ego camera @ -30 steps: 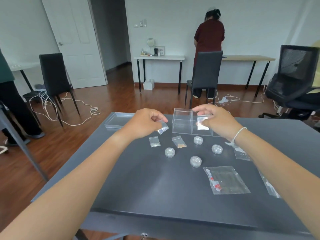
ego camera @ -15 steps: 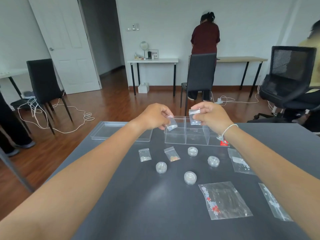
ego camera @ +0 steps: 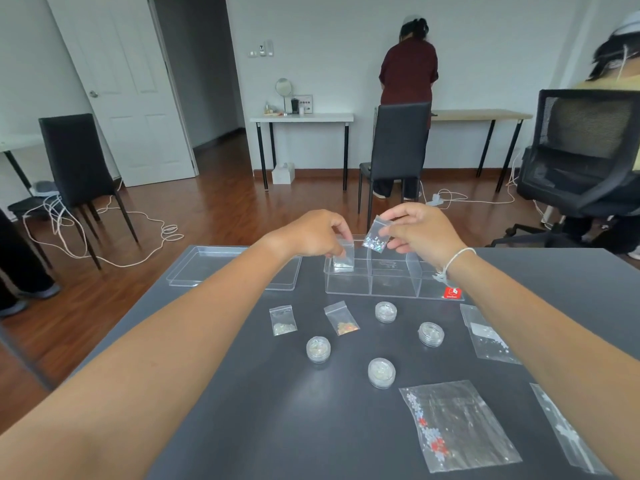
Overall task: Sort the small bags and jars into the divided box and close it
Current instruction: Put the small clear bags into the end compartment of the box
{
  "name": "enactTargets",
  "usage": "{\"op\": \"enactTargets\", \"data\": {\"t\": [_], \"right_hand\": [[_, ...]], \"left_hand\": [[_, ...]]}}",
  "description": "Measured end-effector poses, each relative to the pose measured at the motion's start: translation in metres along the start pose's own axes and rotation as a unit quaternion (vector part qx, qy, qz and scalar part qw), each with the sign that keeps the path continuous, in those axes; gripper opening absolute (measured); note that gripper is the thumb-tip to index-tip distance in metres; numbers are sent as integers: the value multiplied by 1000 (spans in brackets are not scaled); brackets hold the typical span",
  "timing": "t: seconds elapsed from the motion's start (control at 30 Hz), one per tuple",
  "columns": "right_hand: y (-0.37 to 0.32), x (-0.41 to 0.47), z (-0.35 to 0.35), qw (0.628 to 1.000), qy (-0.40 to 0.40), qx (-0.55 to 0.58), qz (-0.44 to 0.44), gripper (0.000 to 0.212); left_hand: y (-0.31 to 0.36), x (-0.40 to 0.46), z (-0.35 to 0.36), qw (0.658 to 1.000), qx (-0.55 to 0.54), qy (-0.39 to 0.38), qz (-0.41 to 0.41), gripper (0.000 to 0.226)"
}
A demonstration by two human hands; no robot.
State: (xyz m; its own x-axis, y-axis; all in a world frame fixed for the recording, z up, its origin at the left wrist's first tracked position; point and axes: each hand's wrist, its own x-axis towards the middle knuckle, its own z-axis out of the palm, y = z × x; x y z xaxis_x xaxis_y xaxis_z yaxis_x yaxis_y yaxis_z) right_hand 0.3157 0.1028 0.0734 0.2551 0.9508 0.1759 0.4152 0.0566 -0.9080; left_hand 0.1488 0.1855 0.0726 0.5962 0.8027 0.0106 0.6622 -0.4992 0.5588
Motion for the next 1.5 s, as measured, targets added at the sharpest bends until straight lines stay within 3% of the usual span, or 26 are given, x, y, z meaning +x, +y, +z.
{"op": "enactTargets", "data": {"t": [0.17,0.7,0.83,1.07,1.33,1.5], "right_hand": [[5,2,1,1000,-1,-9,5,17],[10,4,3,1000,-1,-22,-1,15],[12,6,5,1000,0,-25,-6,15],[13,7,15,999,8,-35,-28,14],[7,8,32,998,8,-46,-49,11],[6,6,44,995,1,-79,-57,12]], "left_hand": [[-3,4,6,1000,0,-20,8,8],[-7,9,20,996,88,-11,-18,20],[-10,7,18,994,107,22,-14,25],[-25,-18,9,990,49,131,25,27],[-54,-62,5,982,-24,185,17,18],[-67,-91,8,993,9,113,-28,17]]}}
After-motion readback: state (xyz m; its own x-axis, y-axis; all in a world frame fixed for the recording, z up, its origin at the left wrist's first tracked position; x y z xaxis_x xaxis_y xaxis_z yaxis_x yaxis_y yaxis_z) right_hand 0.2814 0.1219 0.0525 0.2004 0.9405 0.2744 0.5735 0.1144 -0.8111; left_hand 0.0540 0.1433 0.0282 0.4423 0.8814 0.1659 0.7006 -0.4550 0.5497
